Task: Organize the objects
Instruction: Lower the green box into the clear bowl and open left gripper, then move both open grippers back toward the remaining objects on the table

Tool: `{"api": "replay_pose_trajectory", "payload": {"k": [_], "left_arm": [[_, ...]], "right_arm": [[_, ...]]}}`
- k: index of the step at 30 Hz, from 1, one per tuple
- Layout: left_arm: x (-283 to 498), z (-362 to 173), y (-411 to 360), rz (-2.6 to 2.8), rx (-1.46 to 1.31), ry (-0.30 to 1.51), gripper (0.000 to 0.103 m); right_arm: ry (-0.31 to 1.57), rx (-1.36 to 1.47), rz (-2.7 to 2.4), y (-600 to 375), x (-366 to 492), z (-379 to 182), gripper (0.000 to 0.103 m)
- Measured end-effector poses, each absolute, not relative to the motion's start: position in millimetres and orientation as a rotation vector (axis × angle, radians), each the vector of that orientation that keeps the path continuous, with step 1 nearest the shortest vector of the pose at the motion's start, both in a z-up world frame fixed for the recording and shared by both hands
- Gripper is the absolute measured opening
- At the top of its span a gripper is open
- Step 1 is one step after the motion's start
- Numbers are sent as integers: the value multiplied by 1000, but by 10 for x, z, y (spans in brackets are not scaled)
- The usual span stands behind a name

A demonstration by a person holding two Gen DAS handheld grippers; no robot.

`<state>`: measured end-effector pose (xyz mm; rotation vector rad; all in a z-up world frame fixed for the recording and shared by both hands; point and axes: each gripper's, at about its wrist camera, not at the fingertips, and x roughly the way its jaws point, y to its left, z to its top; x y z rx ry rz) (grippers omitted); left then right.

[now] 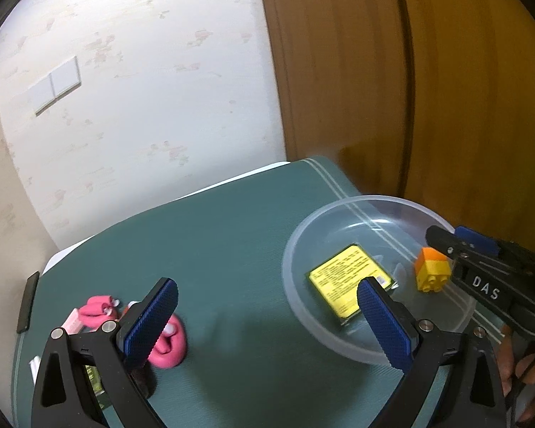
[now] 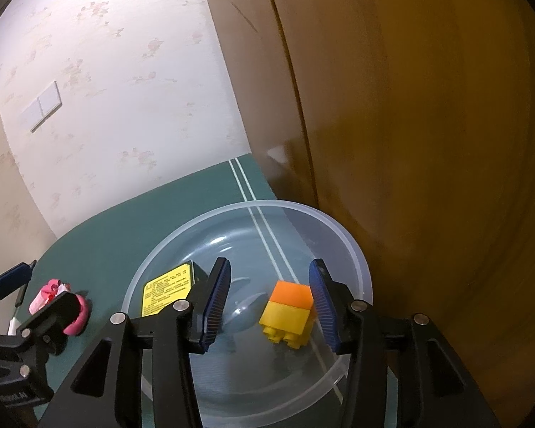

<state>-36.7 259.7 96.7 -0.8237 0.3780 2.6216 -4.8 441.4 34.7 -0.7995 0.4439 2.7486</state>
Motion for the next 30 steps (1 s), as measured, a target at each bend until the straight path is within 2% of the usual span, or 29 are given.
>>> {"api": "replay_pose_trajectory", "payload": {"k": [13,18,30], "left_arm": [[-410,939,2061,2727,-889,296,102],[-419,921,1851,2763,-907,278,102],[-421,893,1264,2842,-954,173,102]], "right_arm": [[384,-785,2809,4239,-19,336,49],[358,-774,2813,4183,-11,329,56],[325,-764,2795,4135,-7,325,57]]}}
